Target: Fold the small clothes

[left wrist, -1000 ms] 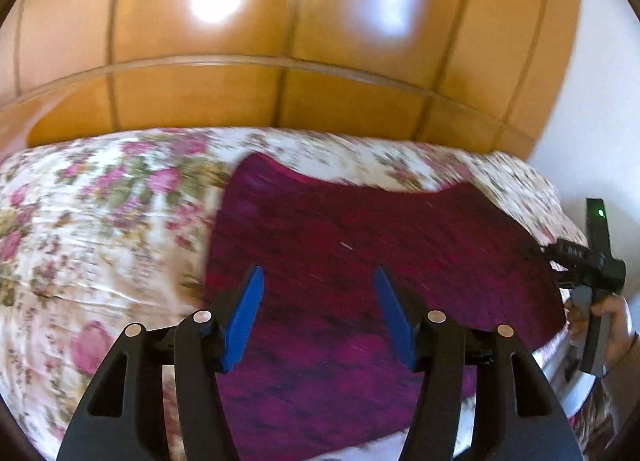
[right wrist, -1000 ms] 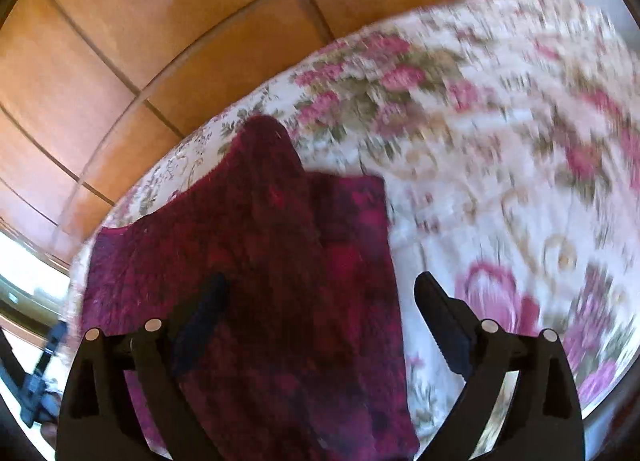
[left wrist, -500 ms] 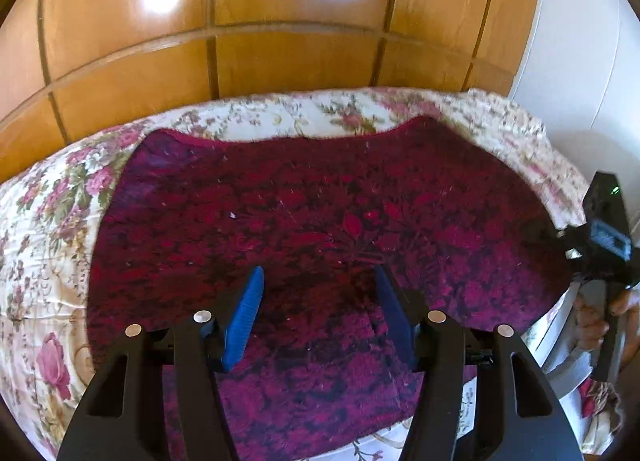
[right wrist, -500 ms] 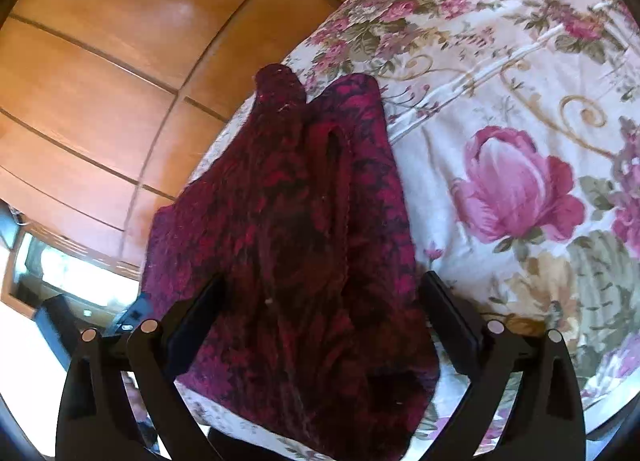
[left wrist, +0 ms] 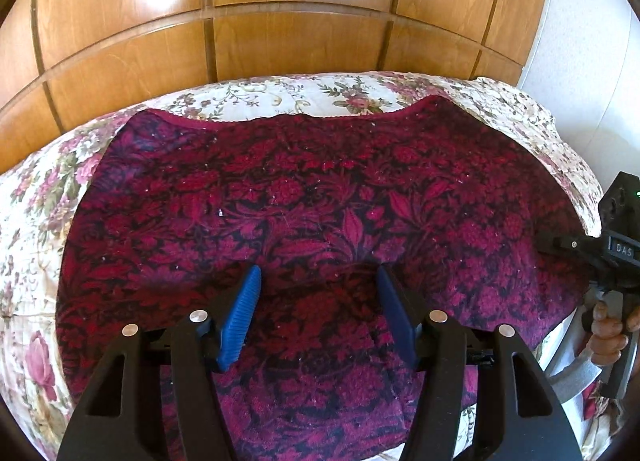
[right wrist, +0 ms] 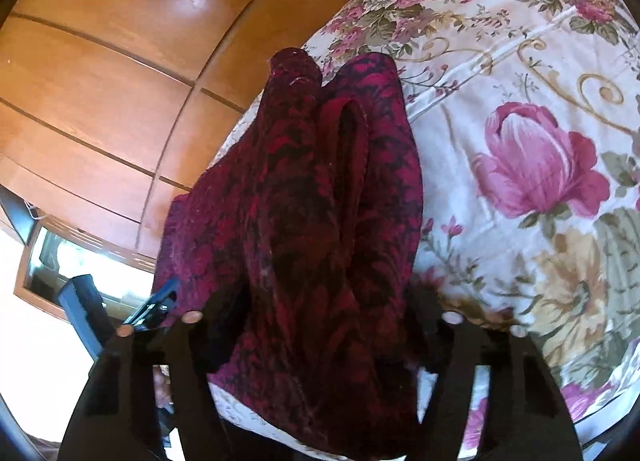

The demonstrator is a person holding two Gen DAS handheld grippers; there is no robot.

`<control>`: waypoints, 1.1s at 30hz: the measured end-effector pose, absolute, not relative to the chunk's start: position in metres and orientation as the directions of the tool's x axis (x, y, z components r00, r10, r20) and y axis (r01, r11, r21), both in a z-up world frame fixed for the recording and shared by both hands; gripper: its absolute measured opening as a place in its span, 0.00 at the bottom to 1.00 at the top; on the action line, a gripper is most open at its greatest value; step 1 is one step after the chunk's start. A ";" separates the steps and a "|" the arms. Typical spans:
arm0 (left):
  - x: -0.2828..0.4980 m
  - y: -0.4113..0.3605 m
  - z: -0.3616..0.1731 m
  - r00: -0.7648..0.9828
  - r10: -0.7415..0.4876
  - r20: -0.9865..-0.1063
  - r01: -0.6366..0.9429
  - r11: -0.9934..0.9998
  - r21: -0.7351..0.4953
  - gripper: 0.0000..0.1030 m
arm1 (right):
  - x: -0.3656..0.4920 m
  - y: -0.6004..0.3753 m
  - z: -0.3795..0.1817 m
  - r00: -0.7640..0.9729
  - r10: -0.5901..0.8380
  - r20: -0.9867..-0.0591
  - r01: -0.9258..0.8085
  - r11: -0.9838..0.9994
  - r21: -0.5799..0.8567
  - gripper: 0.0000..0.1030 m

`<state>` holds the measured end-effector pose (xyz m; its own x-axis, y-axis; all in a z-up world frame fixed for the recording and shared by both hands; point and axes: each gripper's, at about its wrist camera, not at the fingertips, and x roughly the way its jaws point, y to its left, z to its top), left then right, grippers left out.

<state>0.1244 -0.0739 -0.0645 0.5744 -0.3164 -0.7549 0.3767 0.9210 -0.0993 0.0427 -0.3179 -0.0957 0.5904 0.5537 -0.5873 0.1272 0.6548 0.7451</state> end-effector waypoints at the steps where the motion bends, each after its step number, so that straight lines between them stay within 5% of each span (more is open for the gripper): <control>1: 0.126 -0.074 -0.065 0.572 -0.320 -0.755 0.378 0.920 -0.103 0.56 | 0.043 -0.316 -0.094 0.593 0.558 -0.580 0.125 0.648 0.751 0.54; 17: 0.143 -0.034 -0.068 0.490 -0.533 -0.690 0.339 0.846 -0.412 0.57 | 0.066 -0.228 -0.007 0.613 0.645 -0.457 -0.103 0.638 0.763 0.41; 27: 0.129 0.062 -0.052 0.548 -0.635 -0.545 0.228 0.740 -0.633 0.56 | 0.089 -0.156 0.024 0.590 0.621 -0.516 -0.204 0.733 0.649 0.41; 33: 0.116 0.089 -0.069 0.522 -0.652 -0.550 0.193 0.719 -0.668 0.49 | 0.082 -0.120 0.035 0.583 0.587 -0.561 -0.263 0.790 0.553 0.41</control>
